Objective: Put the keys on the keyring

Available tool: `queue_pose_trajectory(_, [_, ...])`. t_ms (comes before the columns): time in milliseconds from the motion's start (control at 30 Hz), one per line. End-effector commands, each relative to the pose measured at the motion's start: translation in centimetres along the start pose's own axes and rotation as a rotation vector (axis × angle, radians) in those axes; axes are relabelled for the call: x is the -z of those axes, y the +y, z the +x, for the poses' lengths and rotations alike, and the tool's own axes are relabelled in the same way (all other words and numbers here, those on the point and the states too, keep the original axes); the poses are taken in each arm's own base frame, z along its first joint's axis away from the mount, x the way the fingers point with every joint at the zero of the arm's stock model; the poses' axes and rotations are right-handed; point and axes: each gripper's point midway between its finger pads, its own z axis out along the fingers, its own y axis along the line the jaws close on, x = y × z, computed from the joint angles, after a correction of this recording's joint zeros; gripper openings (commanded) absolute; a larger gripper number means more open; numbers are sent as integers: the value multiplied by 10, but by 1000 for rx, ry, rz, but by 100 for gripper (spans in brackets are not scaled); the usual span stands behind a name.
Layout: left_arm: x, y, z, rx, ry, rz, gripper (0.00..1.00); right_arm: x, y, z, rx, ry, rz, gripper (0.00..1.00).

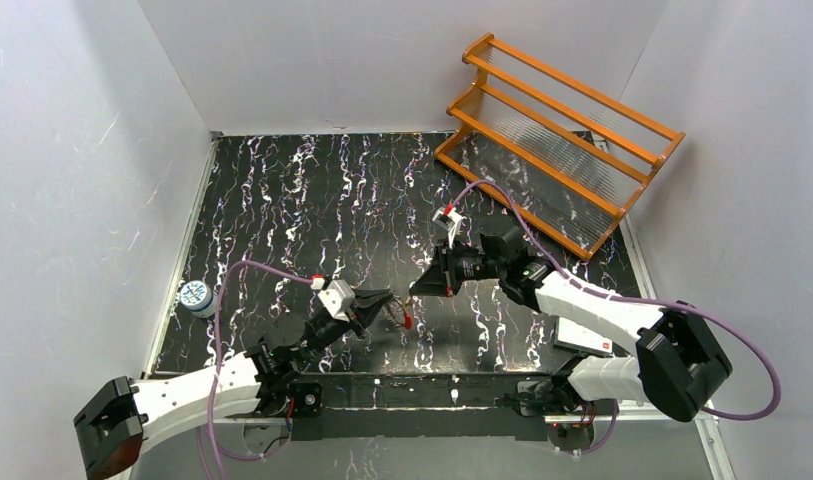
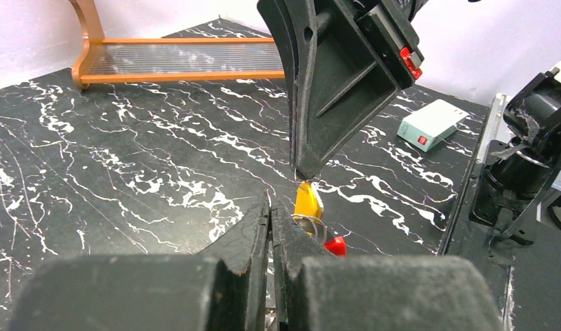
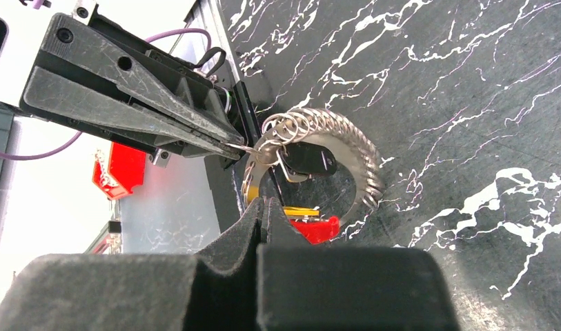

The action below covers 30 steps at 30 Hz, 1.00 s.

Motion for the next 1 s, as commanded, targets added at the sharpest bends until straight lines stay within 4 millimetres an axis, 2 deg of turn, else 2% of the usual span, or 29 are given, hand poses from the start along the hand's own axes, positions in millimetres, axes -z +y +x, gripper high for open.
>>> queue_pose_trajectory(0, [1,7,-6,-23,-39,-35,0,-6,19,-27,56,-62,-62,1])
queue_pose_trajectory(367, [3,12,13,-10,11,-66,0,-13,14,-30,65,-73,-59,1])
queue_pose_trajectory(967, [4,11,11,5,4,-67,0,-36,15,-31,59,-56,-105,1])
